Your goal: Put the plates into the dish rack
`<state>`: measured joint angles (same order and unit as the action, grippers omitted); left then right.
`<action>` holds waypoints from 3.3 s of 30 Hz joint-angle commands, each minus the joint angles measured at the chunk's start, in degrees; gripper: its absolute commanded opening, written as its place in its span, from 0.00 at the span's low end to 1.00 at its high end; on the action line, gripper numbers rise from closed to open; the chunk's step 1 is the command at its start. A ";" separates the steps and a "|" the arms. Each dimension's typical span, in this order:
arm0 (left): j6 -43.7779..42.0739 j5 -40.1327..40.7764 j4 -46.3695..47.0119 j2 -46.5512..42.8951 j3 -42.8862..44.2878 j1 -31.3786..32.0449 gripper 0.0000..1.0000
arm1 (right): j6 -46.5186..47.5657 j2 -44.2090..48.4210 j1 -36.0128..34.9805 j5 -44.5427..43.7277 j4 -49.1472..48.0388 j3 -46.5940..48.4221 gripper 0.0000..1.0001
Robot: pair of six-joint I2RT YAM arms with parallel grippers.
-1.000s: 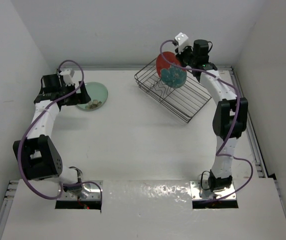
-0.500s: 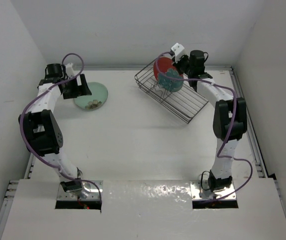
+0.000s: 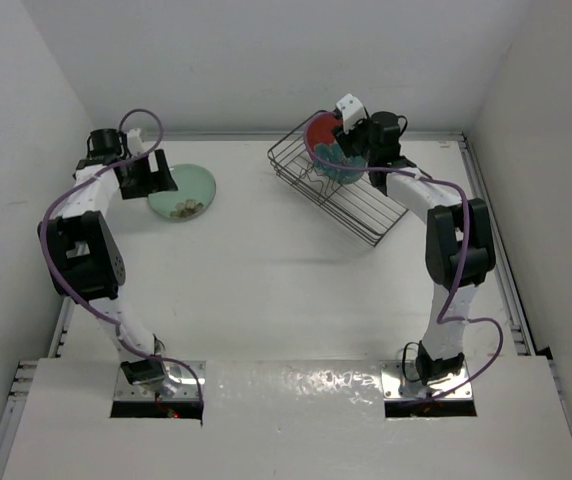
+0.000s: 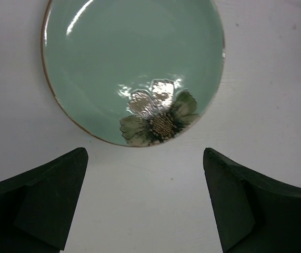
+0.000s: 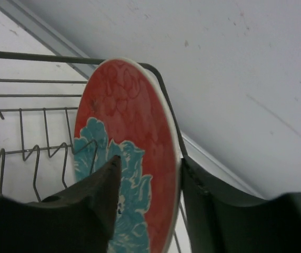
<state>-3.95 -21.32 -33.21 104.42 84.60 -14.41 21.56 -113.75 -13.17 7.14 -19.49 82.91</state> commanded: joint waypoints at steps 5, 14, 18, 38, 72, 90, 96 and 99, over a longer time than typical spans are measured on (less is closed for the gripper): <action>1.84 1.19 -0.62 11.06 7.42 -4.66 0.88 | -8.64 -0.15 0.25 -5.19 2.16 6.55 0.73; 2.54 -3.11 -2.47 23.63 17.17 -4.66 0.78 | -14.09 8.35 -0.72 -4.33 3.05 5.68 0.86; 3.42 -3.98 -3.26 27.23 17.62 -4.75 0.65 | -13.74 13.98 -2.21 -3.88 2.26 1.03 0.87; -21.60 -23.24 -10.98 14.08 21.04 -2.21 0.00 | -19.54 11.65 -8.01 20.28 19.83 4.70 0.73; -51.78 -33.34 -35.61 -2.56 23.33 15.56 0.00 | -29.03 -7.27 -19.26 34.43 13.60 13.68 0.00; -18.06 -14.29 -13.04 -3.78 25.62 14.42 1.00 | -30.47 4.59 -12.16 23.55 12.27 15.78 0.00; -6.43 3.36 -6.43 -4.93 26.85 14.41 1.00 | -14.12 7.06 -7.50 9.24 22.20 22.88 0.00; -6.34 4.44 -6.08 -5.02 25.18 14.41 1.00 | -8.49 6.62 -4.86 3.71 25.37 25.45 0.00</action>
<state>-15.11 -23.20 -43.00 101.84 109.08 0.27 4.16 -111.90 -20.64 19.20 8.60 102.65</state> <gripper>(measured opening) 0.998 0.035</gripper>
